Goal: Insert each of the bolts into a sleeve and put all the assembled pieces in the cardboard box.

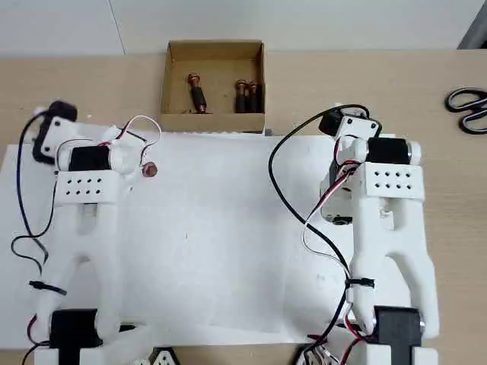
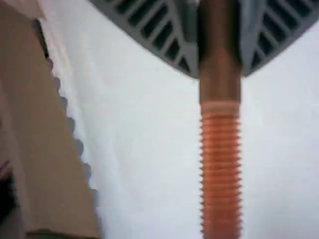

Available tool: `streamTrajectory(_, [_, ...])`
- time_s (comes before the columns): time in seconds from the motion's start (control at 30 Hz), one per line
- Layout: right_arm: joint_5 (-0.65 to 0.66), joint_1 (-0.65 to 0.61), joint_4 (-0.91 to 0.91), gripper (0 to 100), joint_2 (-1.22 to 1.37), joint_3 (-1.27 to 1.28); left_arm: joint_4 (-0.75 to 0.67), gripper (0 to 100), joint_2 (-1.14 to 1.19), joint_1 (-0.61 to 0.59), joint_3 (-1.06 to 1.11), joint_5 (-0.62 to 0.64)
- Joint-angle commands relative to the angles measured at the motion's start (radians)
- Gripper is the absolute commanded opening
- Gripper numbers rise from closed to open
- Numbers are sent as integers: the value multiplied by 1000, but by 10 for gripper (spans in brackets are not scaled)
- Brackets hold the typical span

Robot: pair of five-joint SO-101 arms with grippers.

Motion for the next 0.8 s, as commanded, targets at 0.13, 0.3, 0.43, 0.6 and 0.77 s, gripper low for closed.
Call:
streamTrajectory(0.13, [-8,12,10,3,-39,-8,48,8,-57,-20,-42,100])
streamTrajectory(0.3, [-8,12,10,3,-38,-8,46,50,-52,-12,-42,52])
streamTrajectory(0.43, [-8,12,10,3,-38,-8,46,209,-51,-12,-25,11])
streamTrajectory(0.6, [-9,12,5,3,-38,-8,54,327,-54,-11,7,-63])
streamTrajectory(0.77, [-9,12,10,3,-38,-8,55,327,-58,-25,24,-252])
